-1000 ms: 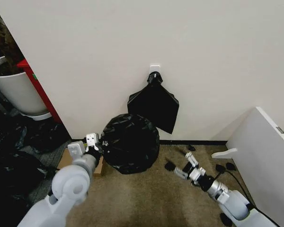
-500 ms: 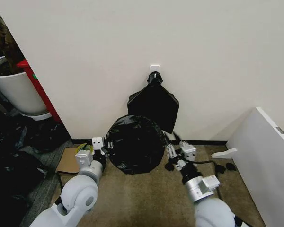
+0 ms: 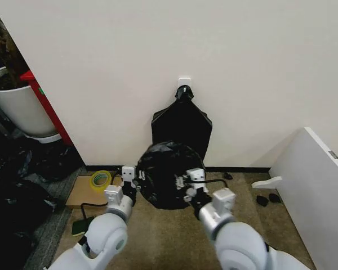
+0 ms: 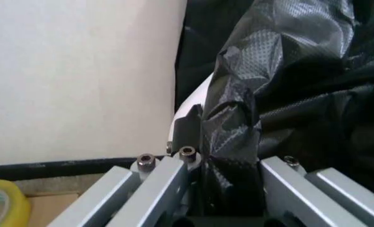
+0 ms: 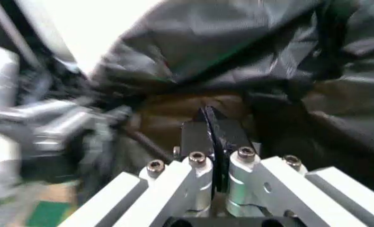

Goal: Place the garbage bag over the trash bin.

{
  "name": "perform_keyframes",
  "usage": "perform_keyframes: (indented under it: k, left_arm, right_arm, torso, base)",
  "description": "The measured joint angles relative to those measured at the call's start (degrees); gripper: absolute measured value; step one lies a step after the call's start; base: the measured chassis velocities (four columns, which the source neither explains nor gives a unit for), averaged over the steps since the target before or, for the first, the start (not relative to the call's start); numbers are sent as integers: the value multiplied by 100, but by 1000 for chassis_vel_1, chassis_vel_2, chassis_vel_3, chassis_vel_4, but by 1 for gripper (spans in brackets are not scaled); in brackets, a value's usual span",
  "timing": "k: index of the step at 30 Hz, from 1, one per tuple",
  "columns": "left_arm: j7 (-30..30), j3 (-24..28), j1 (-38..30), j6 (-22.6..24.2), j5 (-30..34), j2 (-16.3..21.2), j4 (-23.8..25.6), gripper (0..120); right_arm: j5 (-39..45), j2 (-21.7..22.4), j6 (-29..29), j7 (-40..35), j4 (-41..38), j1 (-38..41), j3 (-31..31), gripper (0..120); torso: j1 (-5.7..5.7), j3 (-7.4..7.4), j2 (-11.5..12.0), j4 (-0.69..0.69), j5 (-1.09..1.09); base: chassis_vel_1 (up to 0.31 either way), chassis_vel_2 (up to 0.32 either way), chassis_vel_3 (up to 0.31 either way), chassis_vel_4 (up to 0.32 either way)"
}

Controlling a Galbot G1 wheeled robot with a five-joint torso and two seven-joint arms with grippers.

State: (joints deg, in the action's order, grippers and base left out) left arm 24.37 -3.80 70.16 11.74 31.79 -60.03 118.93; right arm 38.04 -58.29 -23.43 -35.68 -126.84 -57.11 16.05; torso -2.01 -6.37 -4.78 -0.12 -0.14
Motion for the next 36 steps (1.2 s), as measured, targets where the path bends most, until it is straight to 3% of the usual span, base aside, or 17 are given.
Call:
perform_keyframes:
  k: [5,13,23,30,36]
  left_arm:
    - [-4,117,30,-23,-176,-5,-17,0]
    - [-13,206,87,-25,-330,8,-18,0]
    - [-5,170,236,-17,-391,33,77,0]
    - [-1,137,275,-10,-391,20,108,0]
    - [6,93,282,-8,-383,34,92,0]
  right_arm:
    - [-374,-248,-245,-278,660,326,216,0]
    - [-446,-458,-476,-699,1071,708,375,0]
    - [-245,-818,-1480,-1477,1936,1472,731,0]
    - [-345,-857,-1450,-1491,2257,1576,795,0]
    - [-359,-727,-1136,-1265,1799,1446,914,0]
  torso:
    - [0,0,0,-1,-1]
    - [0,0,0,-1,-1]
    - [0,0,0,0,-1]
    - [0,0,0,-1,0]
    - [0,1,0,-1,-1]
  base:
    - [0,0,0,0]
    - [0,0,0,0]
    - [0,0,0,0]
    - [0,0,0,0]
    - [0,0,0,0]
